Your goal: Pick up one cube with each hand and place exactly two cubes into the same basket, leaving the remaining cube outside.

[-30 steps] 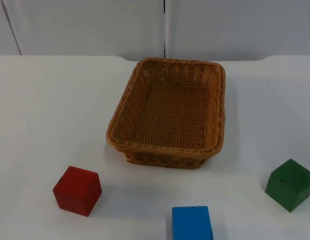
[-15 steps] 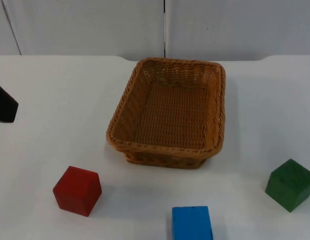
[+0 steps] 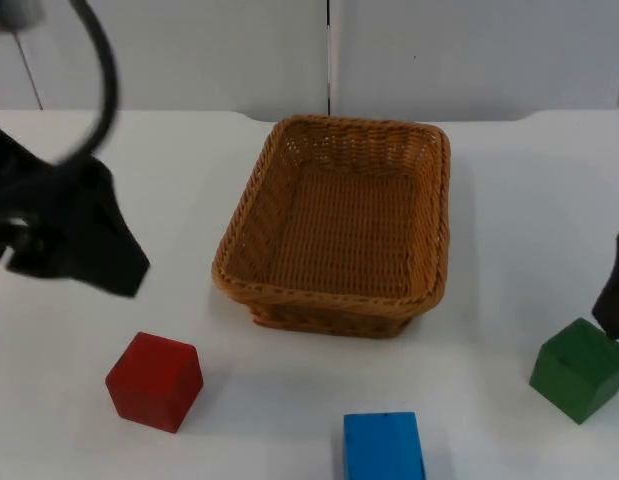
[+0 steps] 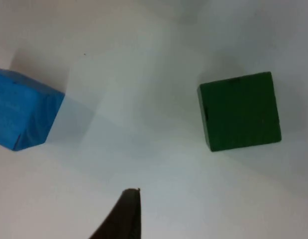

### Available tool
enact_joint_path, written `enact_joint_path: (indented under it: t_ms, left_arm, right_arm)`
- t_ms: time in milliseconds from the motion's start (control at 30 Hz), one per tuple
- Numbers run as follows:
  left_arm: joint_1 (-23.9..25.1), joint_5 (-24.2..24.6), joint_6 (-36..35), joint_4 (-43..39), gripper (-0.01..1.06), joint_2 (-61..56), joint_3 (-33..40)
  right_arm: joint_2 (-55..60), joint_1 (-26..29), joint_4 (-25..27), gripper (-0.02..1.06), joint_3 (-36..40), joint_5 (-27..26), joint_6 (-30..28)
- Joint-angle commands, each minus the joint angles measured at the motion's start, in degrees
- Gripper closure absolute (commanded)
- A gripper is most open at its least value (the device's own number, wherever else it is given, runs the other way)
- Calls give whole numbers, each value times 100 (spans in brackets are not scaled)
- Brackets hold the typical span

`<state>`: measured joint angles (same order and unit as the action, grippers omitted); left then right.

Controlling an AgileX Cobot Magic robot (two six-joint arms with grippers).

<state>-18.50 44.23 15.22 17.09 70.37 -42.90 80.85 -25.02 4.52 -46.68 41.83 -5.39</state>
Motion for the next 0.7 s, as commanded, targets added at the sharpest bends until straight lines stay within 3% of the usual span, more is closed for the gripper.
enact_joint_path:
  t_ms: [0,167,400,500,667]
  left_arm:
    - [-322,-213,-408,-337,3,337,-41]
    - [-664,-474,-407,-379,3,917,-102]
    - [-748,-805,-524,-612,3,1628,-234]
    - [-748,-1193,-954,-1349,3,1975,-260]
    - [-720,-1441,-954,-1709,3,2272,-260]
  right_arm:
    - [168,-34,-33,-1,-41,-208,2]
    - [469,-34,-108,-1,-41,-455,2]
    - [877,-34,-179,-1,-41,-689,2]
    - [1047,-34,-188,-1,-41,-747,-19]
    - [1114,-34,-188,-1,-41,-937,-19]
